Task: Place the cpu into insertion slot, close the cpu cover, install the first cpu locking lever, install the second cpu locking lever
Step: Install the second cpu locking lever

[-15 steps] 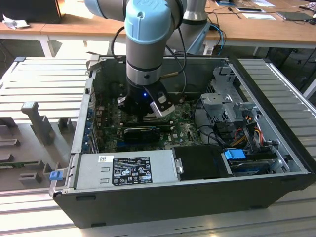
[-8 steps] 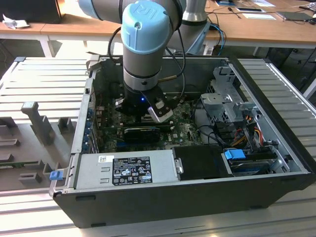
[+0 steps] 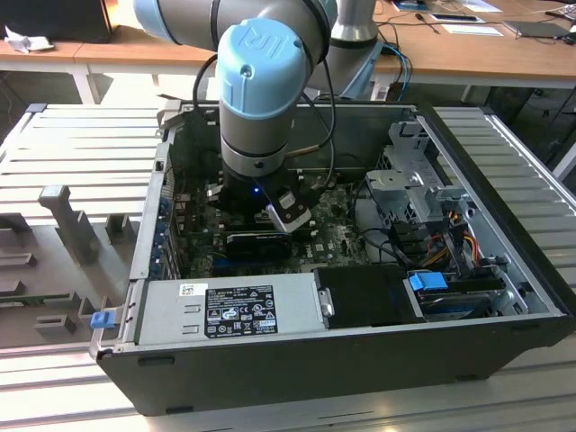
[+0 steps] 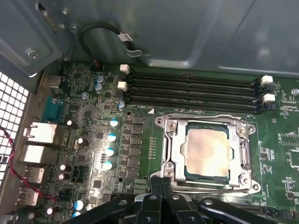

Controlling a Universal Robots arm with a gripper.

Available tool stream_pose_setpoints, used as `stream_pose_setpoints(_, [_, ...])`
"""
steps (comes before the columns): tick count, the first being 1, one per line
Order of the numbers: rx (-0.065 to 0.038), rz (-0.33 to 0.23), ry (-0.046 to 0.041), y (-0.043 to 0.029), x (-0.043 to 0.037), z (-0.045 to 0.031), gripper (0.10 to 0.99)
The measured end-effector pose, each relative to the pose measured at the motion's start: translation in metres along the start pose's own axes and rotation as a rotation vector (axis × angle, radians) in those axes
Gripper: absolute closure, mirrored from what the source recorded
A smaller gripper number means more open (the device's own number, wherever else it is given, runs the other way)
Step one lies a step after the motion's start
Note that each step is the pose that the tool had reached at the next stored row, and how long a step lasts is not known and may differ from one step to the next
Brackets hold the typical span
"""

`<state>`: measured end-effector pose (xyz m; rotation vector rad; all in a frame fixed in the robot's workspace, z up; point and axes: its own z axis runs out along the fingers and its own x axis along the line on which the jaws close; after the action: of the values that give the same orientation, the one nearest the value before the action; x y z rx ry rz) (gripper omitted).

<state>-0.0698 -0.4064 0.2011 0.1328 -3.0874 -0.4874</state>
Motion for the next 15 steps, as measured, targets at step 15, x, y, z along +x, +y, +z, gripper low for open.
stream_pose_setpoints(15, [-0.034, -0.001, -0.0026, 0.0064, 0.0024, -0.0127, 0.98])
